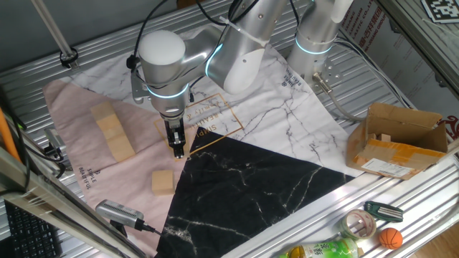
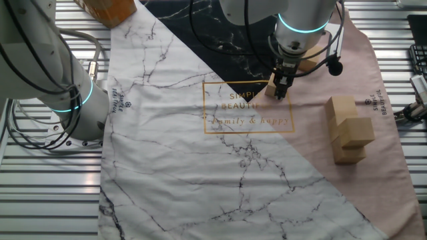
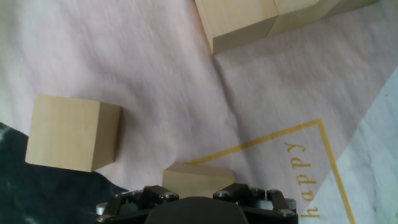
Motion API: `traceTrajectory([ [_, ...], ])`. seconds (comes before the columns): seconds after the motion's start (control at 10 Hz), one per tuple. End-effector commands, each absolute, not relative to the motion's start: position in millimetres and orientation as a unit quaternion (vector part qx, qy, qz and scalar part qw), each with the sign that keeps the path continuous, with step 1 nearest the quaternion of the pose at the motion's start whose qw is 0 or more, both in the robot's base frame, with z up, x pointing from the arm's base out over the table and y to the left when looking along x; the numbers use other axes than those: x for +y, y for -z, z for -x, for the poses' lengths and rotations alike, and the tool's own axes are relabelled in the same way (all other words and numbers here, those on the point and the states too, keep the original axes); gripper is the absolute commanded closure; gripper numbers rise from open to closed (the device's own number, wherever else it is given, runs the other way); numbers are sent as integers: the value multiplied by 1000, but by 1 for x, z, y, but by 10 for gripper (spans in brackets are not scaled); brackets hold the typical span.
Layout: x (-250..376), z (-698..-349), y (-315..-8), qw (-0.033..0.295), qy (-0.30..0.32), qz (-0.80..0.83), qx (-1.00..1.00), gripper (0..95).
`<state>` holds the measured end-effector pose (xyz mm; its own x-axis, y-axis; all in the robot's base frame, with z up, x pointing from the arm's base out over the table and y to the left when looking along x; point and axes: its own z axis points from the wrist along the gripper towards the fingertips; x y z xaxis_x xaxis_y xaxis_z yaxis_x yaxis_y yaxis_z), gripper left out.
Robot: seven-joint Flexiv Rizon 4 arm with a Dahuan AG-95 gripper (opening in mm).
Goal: Stack the blocks into a pyramid shape
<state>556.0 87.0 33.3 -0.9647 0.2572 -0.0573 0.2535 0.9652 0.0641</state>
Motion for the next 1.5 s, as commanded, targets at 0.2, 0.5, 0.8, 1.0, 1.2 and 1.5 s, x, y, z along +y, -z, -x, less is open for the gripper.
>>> traceTrajectory([
  [0.2,87,-556,-34,32,-25,-129,991,380],
  [0.5,87,-556,-34,31,-22,-129,991,760],
  [0.8,87,-556,-34,32,-23,-129,991,950],
  [1.0,87,-556,-34,34,-22,-129,991,950],
  [1.2,87,-556,-34,33,-21,-129,991,950],
  [1.5,86,-557,-42,29,-21,-125,992,950],
])
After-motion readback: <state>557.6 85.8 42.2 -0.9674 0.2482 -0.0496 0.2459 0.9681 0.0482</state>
